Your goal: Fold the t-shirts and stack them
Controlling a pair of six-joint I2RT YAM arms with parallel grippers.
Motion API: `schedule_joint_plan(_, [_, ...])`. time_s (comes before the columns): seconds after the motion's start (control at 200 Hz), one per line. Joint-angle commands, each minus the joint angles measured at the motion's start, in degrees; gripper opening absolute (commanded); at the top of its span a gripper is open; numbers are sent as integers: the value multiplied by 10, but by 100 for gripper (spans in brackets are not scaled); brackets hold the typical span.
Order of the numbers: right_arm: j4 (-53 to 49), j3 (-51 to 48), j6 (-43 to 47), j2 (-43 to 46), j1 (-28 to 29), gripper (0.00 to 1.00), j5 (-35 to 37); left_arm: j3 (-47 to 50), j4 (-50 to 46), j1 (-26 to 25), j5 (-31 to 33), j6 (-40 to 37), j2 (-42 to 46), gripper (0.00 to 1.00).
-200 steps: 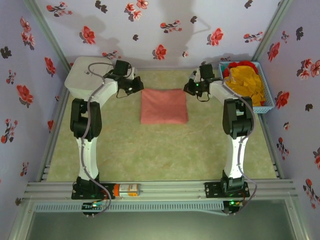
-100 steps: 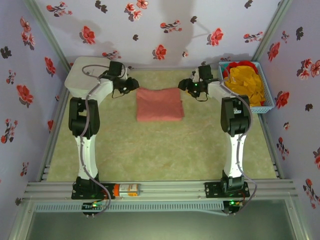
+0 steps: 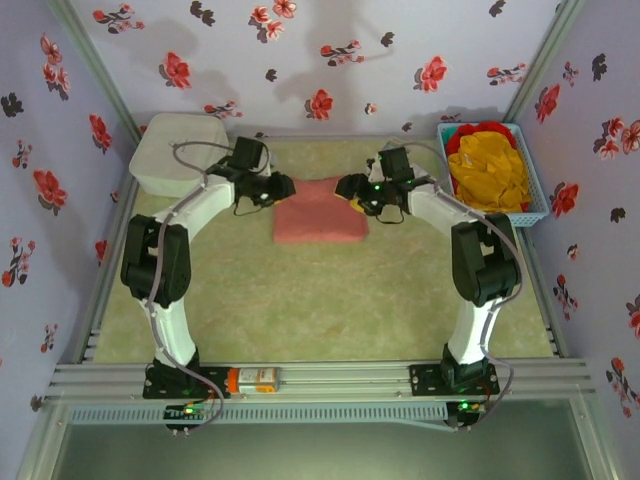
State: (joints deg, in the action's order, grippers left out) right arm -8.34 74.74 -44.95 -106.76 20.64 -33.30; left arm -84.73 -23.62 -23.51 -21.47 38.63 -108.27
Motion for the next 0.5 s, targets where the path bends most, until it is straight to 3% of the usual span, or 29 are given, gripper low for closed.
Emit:
schedule_joint_plan(0.0, [137,-72,-172,16,12,67,-1,43,37,-31,19,54,15,31])
schedule_joint_plan(0.095, [301,-127,-297,-1,22,68,-6,79,92,-43,15,98,10,31])
schedule_joint_plan(0.185, [412,-147,-356,-31,36,68,-4,106,150,-51,16,128,6,29])
schedule_joint_plan(0.295, [465,-144,-387,-63,50,68,0,103,158,-59,13,141,-17,28])
schedule_joint_plan(0.495, [461,-174,-382,-80,51,68,17,128,169,-58,15,146,-48,27])
